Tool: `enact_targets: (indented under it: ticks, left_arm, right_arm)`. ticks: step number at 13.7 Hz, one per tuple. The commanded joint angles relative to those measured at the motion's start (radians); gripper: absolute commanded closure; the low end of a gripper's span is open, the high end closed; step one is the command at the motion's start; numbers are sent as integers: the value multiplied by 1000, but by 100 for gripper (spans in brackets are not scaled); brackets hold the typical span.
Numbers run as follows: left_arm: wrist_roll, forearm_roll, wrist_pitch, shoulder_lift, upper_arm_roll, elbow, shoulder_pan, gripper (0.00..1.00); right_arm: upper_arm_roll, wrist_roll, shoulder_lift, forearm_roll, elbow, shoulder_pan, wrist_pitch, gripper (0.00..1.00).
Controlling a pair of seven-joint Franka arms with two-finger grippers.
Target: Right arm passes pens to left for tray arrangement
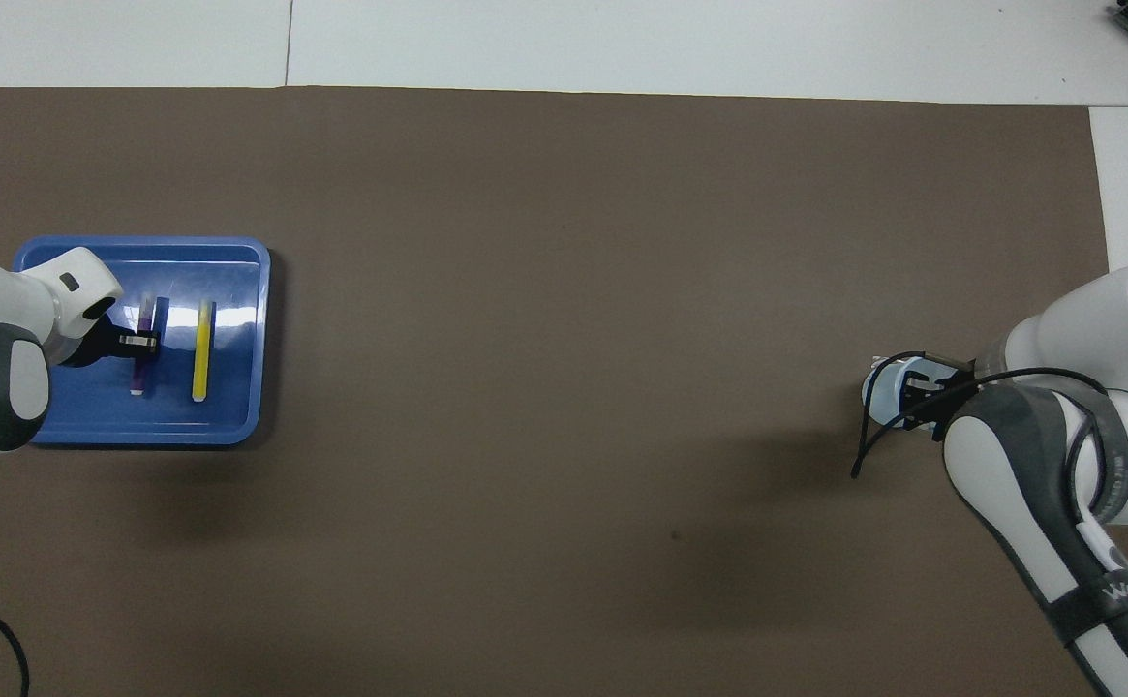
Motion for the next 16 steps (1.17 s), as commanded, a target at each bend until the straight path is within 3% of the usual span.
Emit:
enact_targets:
  ticks: [1,3,6,10,16]
  left_arm:
    - [-11,20,44,5,-12,-14,12,5]
    - [-9,20,50,9,-12,-14,12,0]
    - [-9,20,44,9,-12,-9,11,0]
    - [-9,14,27,8,-12,1,11,0]
    - [-43,-49,-241,-11,-21,156,-6,0]
  right_arm:
    - [11,10,-8,-21,-26,-21,26,83]
    - [11,8,-8,-21,-26,-21,20,100]
    - [12,-41,-9,-21,-14,-10,-15,100]
    - [19,-149,-29,-18,136,-7,-211,100]
    - [25,-241,-97,23,311,76,-409,100]
